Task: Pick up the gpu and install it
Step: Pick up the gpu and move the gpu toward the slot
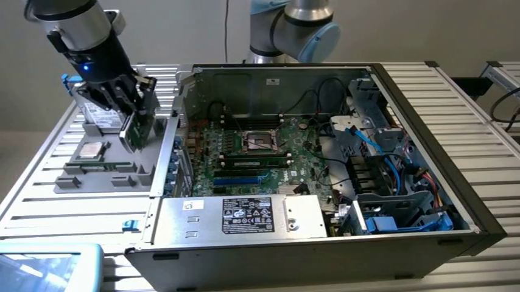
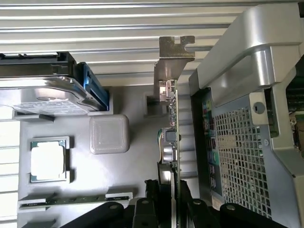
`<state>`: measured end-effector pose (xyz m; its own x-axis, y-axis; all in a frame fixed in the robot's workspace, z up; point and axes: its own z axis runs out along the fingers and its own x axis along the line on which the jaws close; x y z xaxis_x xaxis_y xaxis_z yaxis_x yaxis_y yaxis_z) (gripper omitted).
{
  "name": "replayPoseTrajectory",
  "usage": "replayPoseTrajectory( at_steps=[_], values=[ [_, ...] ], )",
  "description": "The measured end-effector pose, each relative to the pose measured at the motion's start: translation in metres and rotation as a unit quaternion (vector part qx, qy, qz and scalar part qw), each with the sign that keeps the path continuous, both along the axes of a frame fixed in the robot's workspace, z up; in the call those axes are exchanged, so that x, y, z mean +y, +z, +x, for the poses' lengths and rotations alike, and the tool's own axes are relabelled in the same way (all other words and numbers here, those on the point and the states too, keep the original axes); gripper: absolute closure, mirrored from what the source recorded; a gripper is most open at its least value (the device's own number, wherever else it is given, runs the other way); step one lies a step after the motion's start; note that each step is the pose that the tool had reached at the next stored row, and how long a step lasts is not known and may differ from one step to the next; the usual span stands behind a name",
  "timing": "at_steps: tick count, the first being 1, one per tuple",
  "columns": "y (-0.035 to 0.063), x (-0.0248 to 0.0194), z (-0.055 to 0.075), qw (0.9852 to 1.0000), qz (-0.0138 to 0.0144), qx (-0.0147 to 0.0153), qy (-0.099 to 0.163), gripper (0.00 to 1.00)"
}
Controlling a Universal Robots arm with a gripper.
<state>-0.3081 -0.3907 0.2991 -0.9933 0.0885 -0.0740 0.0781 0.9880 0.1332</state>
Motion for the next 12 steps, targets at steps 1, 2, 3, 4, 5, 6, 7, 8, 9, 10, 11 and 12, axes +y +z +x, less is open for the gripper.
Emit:
replayPoseTrajectory(
  at_steps=[1, 2, 3, 4, 5, 6, 7, 8, 9, 10, 11, 12],
  values=[
    [0.0045, -0.0002, 0.000, 1.0000, -0.0001, 0.0001, 0.000, 0.71],
    [0.0092, -0.0004, 0.000, 1.0000, 0.0000, 0.0001, 0.000, 0.71],
    [0.0137, -0.0006, 0.000, 1.0000, 0.0000, 0.0001, -0.001, 0.71],
    [0.0182, -0.0009, 0.000, 1.0000, -0.0001, 0.0001, -0.001, 0.71],
    [0.0228, -0.0011, 0.000, 1.0000, -0.0001, 0.0001, -0.001, 0.71],
    [0.0273, -0.0013, 0.000, 1.0000, 0.0000, 0.0001, -0.001, 0.71],
    [0.0318, -0.0015, 0.000, 1.0000, -0.0001, 0.0001, -0.001, 0.71],
    [0.0363, -0.0017, 0.000, 1.0000, 0.0000, 0.0001, -0.001, 0.71],
    [0.0408, -0.0019, 0.000, 1.0000, -0.0001, 0.0002, -0.001, 0.71],
    [0.0453, -0.0021, 0.001, 1.0000, 0.0000, 0.0003, -0.002, 0.71],
    [0.0497, -0.0022, 0.001, 1.0000, 0.0000, 0.0004, -0.002, 0.71],
    [0.0547, -0.0024, 0.002, 1.0000, -0.0001, 0.0006, -0.002, 0.71]
  ],
)
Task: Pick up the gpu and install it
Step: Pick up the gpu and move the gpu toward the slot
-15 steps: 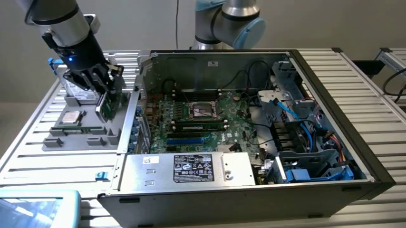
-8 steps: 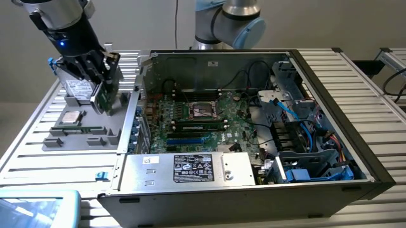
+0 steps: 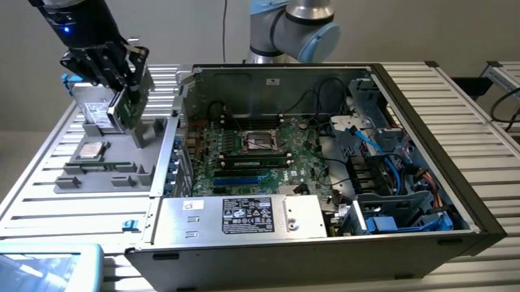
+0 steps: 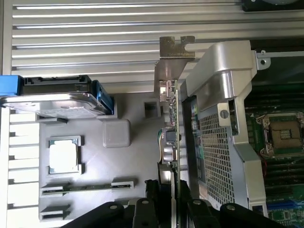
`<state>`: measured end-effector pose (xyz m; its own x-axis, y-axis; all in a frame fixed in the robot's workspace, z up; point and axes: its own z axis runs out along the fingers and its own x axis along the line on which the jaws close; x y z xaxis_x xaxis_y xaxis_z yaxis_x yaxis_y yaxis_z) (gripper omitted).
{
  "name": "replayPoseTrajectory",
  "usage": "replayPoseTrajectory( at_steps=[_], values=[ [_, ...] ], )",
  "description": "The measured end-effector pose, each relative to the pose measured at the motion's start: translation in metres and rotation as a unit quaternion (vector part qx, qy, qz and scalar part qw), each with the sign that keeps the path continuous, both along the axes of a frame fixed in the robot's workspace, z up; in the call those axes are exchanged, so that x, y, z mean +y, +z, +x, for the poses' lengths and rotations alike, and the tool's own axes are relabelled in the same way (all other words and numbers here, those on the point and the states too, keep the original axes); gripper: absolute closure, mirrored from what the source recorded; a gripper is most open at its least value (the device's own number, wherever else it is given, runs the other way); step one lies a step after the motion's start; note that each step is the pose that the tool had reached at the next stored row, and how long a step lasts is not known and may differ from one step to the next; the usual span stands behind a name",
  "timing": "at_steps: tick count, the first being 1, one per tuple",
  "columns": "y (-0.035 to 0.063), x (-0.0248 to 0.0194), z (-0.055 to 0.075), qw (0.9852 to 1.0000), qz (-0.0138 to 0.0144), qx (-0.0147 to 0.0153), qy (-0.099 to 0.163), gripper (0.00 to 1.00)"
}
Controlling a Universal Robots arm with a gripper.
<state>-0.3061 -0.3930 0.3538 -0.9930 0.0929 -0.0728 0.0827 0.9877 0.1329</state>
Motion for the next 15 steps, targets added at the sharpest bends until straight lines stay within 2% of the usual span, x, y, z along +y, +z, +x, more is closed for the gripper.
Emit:
replayPoseTrajectory(
  at_steps=[6, 15],
  values=[
    [0.0270, -0.0009, 0.006, 1.0000, 0.0000, 0.0010, -0.001, 0.71],
    [0.0679, -0.0023, 0.029, 1.0000, 0.0001, 0.0045, -0.001, 0.71]
  ],
)
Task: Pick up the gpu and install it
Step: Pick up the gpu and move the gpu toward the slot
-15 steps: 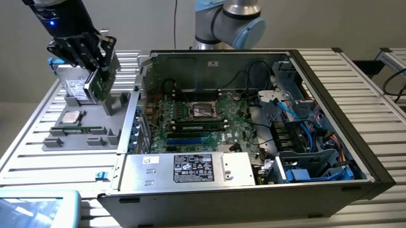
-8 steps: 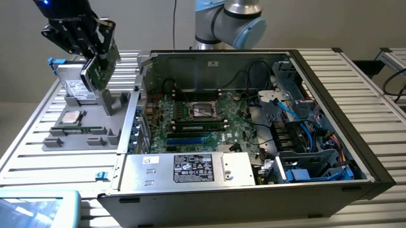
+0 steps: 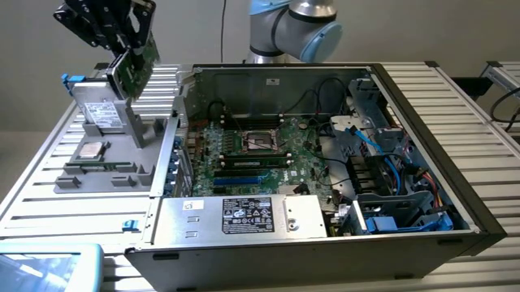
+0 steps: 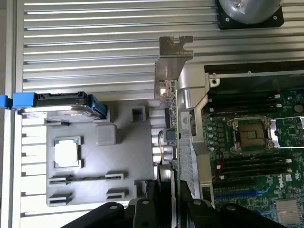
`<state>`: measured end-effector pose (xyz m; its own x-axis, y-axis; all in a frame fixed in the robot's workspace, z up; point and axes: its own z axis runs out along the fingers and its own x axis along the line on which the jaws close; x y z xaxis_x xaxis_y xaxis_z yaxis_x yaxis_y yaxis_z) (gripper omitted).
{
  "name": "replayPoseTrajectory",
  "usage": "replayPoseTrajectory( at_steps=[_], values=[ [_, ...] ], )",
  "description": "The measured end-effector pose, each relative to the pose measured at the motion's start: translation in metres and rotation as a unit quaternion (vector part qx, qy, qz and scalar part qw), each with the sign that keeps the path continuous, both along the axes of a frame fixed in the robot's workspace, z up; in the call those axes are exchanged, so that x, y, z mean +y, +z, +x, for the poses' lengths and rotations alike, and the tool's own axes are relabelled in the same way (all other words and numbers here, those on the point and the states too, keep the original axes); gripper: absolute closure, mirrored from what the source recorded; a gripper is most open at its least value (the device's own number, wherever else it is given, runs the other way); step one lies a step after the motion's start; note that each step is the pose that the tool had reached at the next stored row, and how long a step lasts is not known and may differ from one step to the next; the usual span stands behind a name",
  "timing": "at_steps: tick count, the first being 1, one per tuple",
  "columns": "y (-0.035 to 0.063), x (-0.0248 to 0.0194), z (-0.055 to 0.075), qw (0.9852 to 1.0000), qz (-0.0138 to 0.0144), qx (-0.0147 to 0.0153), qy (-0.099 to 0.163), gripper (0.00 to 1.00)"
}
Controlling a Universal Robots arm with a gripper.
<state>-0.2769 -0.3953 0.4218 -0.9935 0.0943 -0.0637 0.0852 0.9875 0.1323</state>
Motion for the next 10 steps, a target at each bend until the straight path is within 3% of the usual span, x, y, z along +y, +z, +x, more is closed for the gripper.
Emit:
replayPoseTrajectory(
  at_steps=[6, 10],
  values=[
    [0.0210, -0.0010, 0.014, 1.0000, 0.0000, 0.0069, 0.000, 0.71],
    [0.0281, -0.0023, 0.023, 0.9999, 0.0001, 0.0166, 0.000, 0.71]
  ],
)
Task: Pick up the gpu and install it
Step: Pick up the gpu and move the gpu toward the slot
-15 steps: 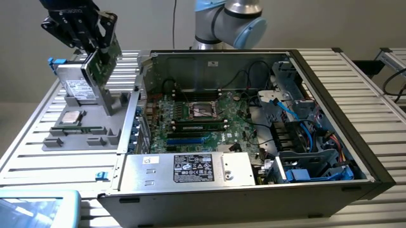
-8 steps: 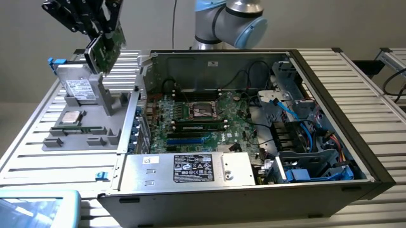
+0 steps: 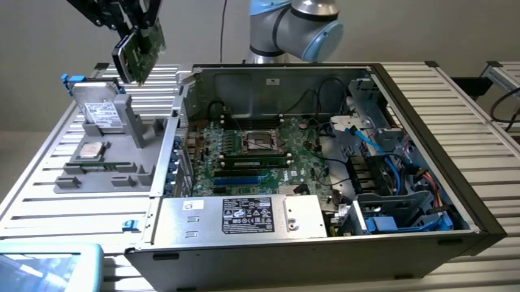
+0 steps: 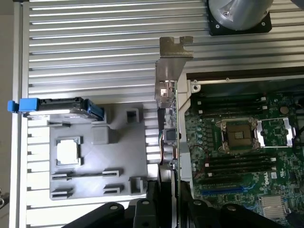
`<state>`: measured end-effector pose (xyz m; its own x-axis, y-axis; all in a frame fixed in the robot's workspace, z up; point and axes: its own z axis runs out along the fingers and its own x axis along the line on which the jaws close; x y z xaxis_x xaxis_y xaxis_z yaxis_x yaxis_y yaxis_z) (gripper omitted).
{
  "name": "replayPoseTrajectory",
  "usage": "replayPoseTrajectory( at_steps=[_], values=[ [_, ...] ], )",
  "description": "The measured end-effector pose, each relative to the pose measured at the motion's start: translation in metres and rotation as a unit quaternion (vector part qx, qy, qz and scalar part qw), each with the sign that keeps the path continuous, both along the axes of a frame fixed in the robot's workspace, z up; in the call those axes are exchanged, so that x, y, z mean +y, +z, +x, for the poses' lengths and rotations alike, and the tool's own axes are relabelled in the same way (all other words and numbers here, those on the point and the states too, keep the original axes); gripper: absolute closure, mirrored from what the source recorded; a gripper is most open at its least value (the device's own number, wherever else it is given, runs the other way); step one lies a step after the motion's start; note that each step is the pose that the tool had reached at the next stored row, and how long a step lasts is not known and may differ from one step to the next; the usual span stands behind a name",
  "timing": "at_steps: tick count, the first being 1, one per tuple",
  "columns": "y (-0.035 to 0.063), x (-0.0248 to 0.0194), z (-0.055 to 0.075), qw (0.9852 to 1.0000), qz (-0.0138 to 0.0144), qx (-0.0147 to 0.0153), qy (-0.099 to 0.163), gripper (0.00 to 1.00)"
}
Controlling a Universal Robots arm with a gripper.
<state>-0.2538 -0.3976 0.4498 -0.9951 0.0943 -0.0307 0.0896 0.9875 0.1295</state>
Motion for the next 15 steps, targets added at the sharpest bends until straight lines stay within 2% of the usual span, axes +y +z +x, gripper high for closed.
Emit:
replayPoseTrajectory(
  at_steps=[2, 12, 15],
  values=[
    [0.0015, -0.0006, 0.006, 1.0000, -0.0001, 0.0042, 0.000, 0.71],
    [0.0018, -0.0029, 0.047, 0.9999, 0.0000, 0.0129, 0.000, 0.71],
    [0.0018, -0.0031, 0.059, 0.9998, 0.0000, 0.0184, 0.000, 0.71]
  ],
)
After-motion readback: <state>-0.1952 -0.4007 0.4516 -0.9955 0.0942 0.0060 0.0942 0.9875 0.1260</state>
